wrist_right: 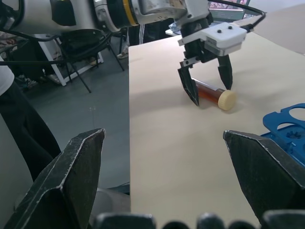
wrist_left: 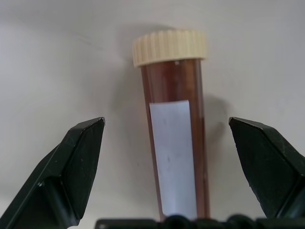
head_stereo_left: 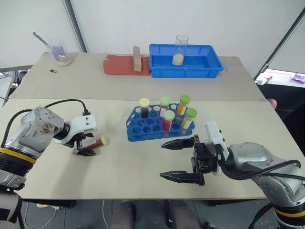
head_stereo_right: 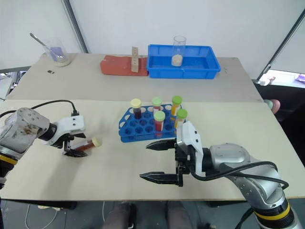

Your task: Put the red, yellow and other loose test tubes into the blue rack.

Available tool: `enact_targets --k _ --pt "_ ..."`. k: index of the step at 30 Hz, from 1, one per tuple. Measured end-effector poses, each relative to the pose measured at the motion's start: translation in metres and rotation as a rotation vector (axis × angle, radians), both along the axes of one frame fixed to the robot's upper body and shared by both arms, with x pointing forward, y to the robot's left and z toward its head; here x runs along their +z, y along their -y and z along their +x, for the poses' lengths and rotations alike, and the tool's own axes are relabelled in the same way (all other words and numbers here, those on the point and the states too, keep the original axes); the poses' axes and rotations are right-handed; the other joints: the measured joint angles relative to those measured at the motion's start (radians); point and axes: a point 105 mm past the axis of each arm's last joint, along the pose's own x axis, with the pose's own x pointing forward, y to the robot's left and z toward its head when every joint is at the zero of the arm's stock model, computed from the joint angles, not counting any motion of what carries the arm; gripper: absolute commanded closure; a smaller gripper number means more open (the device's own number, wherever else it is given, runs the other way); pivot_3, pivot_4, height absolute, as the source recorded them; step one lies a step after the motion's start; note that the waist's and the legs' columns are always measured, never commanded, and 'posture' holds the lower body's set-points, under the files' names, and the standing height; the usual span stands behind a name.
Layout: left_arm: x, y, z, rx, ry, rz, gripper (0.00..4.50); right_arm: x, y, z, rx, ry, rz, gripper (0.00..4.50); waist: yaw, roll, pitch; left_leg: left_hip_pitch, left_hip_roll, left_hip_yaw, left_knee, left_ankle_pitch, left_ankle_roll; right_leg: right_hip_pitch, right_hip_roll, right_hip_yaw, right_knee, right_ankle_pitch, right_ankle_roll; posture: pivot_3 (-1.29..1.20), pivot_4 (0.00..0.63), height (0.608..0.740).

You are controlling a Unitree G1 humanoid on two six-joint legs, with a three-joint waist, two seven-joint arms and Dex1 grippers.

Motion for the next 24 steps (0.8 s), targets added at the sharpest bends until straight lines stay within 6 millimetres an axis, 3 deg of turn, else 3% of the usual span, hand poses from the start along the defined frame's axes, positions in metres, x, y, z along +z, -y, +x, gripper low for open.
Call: enact_targets --k 2,7,8,14,17,24 --pt "0.0 0.0 0.002 -0.016 -0.002 0.015 0.84 -0.001 0.001 0.0 -0.005 -0.004 -0.007 0.06 -0.001 0.0 0.0 0.0 0.0 0.0 0.002 0.0 0.0 0.0 0.0 0.0 0.001 0.0 0.0 0.0 0.15 0.74" --pt "0.0 -0.001 0.006 -0.043 -0.012 0.047 3.34 0.001 0.002 0.0 -0.013 -0.005 -0.001 0.06 0.0 0.0 0.0 -0.001 0.0 0.0 0.004 0.0 0.0 0.001 0.0 0.0 0.001 0.001 0.001 0.0 0.15 0.74" --pt "0.0 -0.001 0.007 -0.05 -0.01 0.053 3.58 0.002 0.002 0.0 -0.016 -0.004 0.0 0.06 0.0 0.0 0.0 -0.001 0.0 0.0 0.004 0.0 0.0 0.001 0.0 0.0 0.001 0.001 0.001 0.0 0.15 0.74" --pt "0.0 0.001 0.009 -0.07 0.001 0.054 3.59 0.0 0.007 0.0 -0.037 -0.012 -0.013 0.06 0.0 0.0 0.0 -0.001 0.0 -0.001 0.005 0.0 0.0 0.001 0.0 0.0 0.001 0.001 0.002 0.0 0.15 0.74" --pt "0.007 0.005 0.01 -0.065 0.028 -0.031 3.59 -0.003 0.011 0.0 -0.055 -0.02 -0.036 0.06 0.0 0.0 0.0 -0.002 0.0 -0.001 0.006 0.0 0.0 0.001 0.0 0.0 0.001 0.002 0.002 0.0 0.15 0.74" --pt "0.086 0.078 0.016 -0.144 0.279 -0.677 3.59 -0.004 0.031 0.012 -0.192 0.107 -0.113 0.06 0.007 -0.001 0.0 -0.006 -0.001 -0.003 0.009 0.0 0.0 0.001 -0.001 0.0 -0.001 0.007 0.012 0.0 0.15 0.74"
